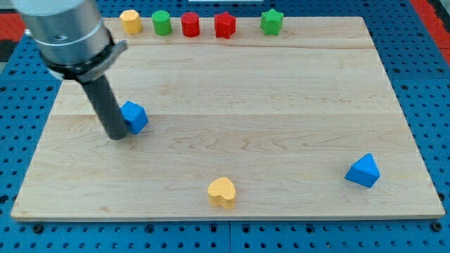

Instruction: Slide blue cube to the top left

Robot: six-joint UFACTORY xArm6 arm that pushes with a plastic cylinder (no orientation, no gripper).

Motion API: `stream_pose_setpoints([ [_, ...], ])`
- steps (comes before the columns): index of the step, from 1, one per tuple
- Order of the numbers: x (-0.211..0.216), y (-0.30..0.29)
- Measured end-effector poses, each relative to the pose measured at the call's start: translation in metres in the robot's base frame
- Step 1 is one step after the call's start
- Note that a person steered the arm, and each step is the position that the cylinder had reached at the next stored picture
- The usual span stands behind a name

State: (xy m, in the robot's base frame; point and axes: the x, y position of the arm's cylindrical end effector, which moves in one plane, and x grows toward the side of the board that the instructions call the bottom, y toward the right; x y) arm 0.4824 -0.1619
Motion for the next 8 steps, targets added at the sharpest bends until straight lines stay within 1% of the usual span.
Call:
stream_pose_setpoints([
  [2,-0.007,0.03],
  [3,-0.037,0.02],
  [4,-0.046,-0.017],
  [5,-0.057,-0.02],
  [6,-0.084,-0.02],
  [7,-0.103,-0.008],
  [8,-0.113,0.012],
])
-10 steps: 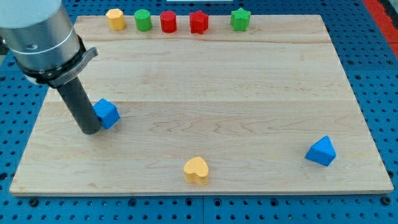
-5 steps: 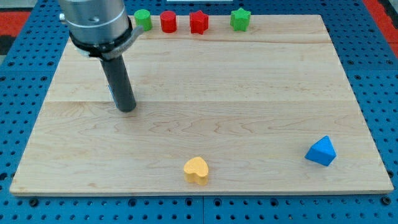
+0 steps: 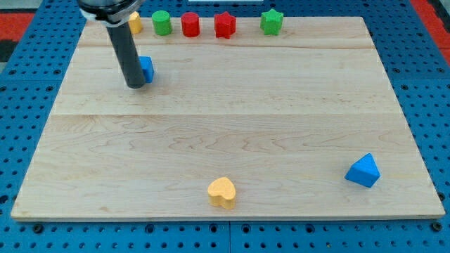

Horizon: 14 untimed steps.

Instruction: Slide blue cube to the top left

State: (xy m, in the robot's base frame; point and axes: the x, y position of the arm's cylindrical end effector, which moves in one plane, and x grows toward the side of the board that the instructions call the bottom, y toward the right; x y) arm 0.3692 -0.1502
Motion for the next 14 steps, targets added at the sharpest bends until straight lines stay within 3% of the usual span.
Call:
stream_pose_setpoints([
  [3,-0.044,0.044],
  [7,-0.069,-0.011],
  [9,-0.072,-0.071],
  [14,-0.103,-0.084],
])
